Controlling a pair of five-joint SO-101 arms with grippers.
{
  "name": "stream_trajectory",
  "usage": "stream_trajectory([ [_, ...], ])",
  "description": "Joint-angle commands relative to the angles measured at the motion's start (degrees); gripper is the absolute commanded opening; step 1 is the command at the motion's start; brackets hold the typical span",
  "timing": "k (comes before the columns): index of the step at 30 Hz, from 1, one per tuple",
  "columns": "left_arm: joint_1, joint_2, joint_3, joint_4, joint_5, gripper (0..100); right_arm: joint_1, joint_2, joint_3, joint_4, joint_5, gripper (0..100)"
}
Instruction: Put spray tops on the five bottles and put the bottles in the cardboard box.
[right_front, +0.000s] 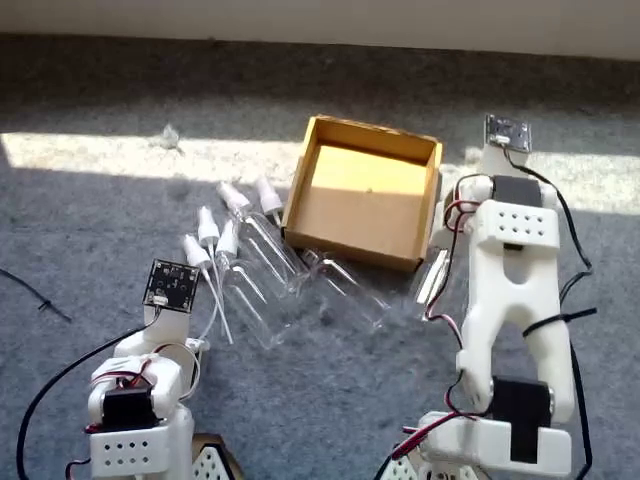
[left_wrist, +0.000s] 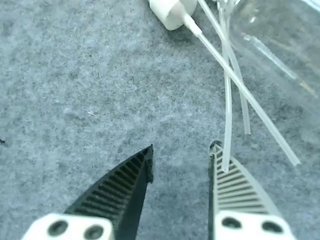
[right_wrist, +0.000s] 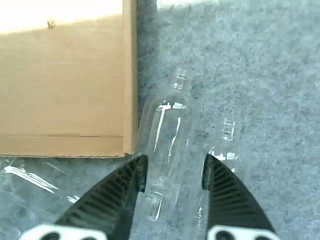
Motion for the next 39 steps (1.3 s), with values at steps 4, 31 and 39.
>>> stream_trajectory([
  [4, -0.7, -0.5, 1.1, 0.2, -0.4, 17, 0.2, 6.7, -3.7, -3.4, -1.5, 16.6],
  [31, -0.8, -0.5, 1.1, 0.2, -0.4, 17, 1.0, 20.3, -4.4, -11.5, -4.2, 13.2],
  [39, -0.8, -0.5, 1.1, 0.2, -0.4, 17, 1.8, 20.3, -4.4, -11.1, -1.2, 18.5],
])
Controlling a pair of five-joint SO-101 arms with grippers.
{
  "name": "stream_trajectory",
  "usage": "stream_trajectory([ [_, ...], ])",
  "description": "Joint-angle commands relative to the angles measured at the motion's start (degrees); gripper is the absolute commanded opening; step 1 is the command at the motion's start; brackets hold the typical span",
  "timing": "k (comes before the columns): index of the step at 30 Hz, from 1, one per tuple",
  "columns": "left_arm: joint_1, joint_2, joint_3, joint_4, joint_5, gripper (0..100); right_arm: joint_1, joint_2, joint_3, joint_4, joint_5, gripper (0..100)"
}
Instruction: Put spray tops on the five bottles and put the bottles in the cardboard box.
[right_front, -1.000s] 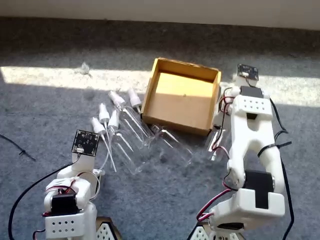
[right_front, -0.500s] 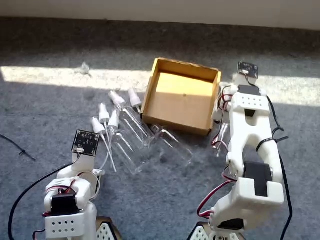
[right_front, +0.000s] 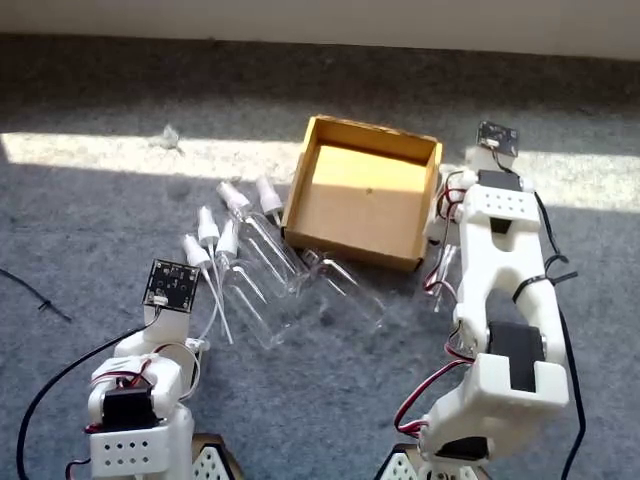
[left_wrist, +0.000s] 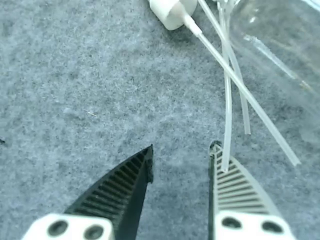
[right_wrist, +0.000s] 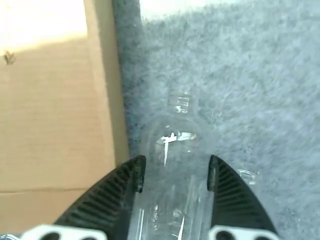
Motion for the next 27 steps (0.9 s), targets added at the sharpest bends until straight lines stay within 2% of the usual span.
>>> stream_trajectory([
  [1, -0.8, -0.5, 1.1, 0.2, -0.4, 17, 1.9, 1.0, -0.5, -0.6, 1.9, 19.0],
  [11, -0.8, -0.5, 1.1, 0.2, -0.4, 17, 11.5, 0.7, -2.2, 2.9, 9.2, 19.3],
  [20, -0.8, -0.5, 1.1, 0.2, -0.4, 17, 6.7, 0.0, -5.9, 5.7, 9.0, 19.3],
  [27, -0.8, -0.5, 1.1, 0.2, -0.4, 17, 5.8, -8.0, -17.5, 20.9, 8.9, 19.3],
])
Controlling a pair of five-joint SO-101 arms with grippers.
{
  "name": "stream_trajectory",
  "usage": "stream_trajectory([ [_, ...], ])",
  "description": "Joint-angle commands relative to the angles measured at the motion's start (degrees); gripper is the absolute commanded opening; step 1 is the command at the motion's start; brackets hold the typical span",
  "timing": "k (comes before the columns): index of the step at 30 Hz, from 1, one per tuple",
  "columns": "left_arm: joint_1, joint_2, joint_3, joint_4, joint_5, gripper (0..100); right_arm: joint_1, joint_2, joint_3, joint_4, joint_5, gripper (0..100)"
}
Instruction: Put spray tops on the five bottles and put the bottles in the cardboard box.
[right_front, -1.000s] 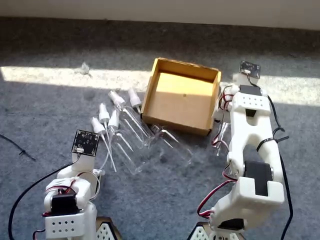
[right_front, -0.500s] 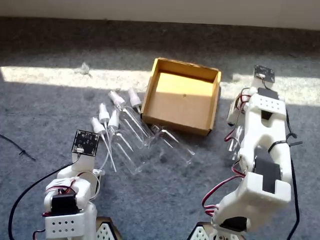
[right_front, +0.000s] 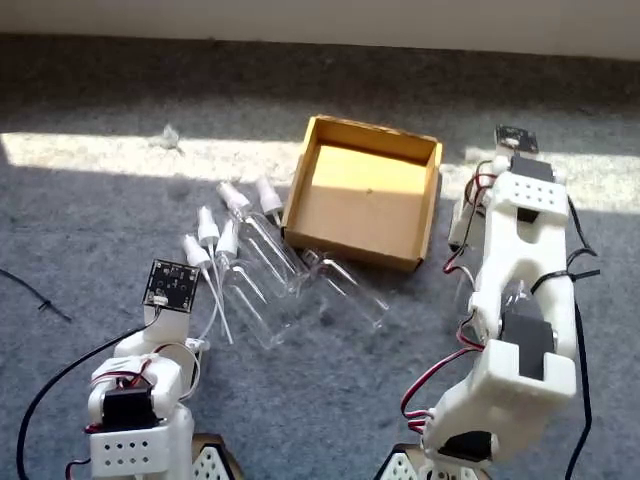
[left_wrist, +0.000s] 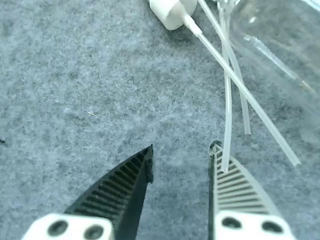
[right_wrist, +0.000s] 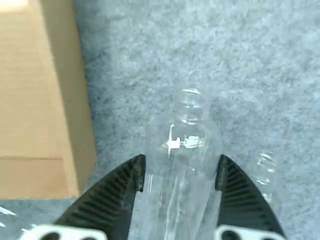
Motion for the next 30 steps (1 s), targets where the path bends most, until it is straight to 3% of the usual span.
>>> stream_trajectory([
  [1, -0.8, -0.5, 1.1, 0.2, -0.4, 17, -0.8, -7.5, -7.1, 5.7, 0.1, 19.3],
  [9, -0.8, -0.5, 1.1, 0.2, -0.4, 17, -4.1, -9.8, -3.6, 6.1, -0.6, 27.2],
  [23, -0.8, -0.5, 1.1, 0.2, -0.4, 17, -1.8, -7.1, -2.3, 5.0, -1.1, 26.9],
  [30, -0.8, -0.5, 1.1, 0.2, -0.4, 17, 1.1, -6.7, -1.3, 1.5, -0.9, 20.4],
])
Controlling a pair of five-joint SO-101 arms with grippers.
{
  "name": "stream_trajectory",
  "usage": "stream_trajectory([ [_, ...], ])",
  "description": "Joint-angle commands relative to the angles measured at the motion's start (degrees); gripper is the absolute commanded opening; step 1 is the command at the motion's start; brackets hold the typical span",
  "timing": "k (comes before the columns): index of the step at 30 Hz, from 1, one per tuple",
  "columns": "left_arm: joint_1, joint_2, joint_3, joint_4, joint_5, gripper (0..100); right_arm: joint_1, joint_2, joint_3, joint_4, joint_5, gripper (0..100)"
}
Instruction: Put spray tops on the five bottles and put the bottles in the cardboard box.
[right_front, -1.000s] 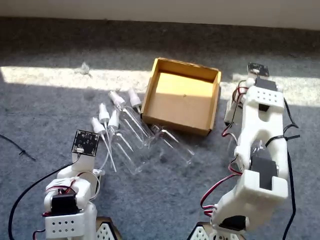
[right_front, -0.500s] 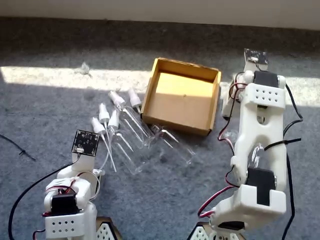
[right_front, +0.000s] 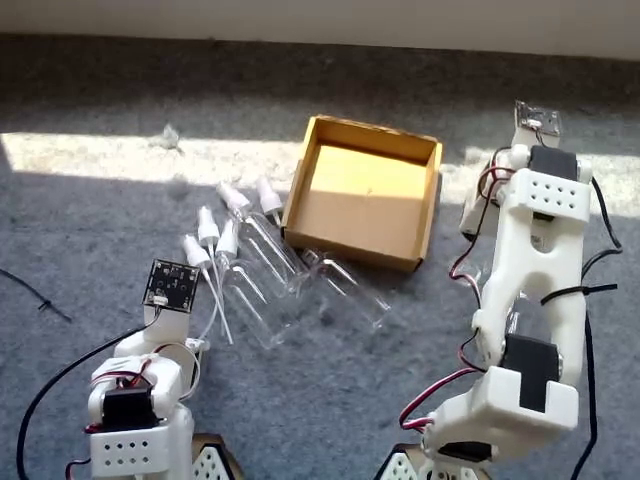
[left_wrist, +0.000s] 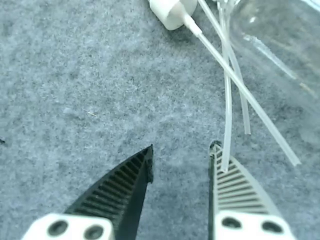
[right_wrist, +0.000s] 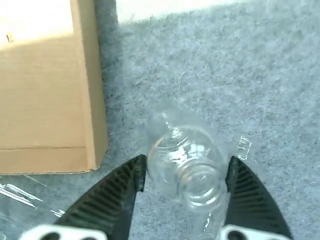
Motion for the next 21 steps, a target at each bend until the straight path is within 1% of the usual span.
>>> stream_trajectory([
  [1, -0.8, -0.5, 1.1, 0.2, -0.4, 17, 0.7, -0.3, 1.7, -3.7, -0.4, 20.2],
  [4, -0.8, -0.5, 1.1, 0.2, -0.4, 17, 0.7, -0.3, 4.6, -8.1, -0.5, 20.0],
  [13, -0.8, -0.5, 1.1, 0.2, -0.4, 17, 0.8, -0.3, 9.2, -19.1, -0.4, 9.0],
  [17, -0.8, -0.5, 1.1, 0.2, -0.4, 17, 0.8, -0.7, 9.2, -20.4, -0.4, 1.0],
  [21, -0.8, -0.5, 1.1, 0.1, -0.4, 17, 0.4, -3.6, 9.5, -20.6, -0.5, 0.5],
])
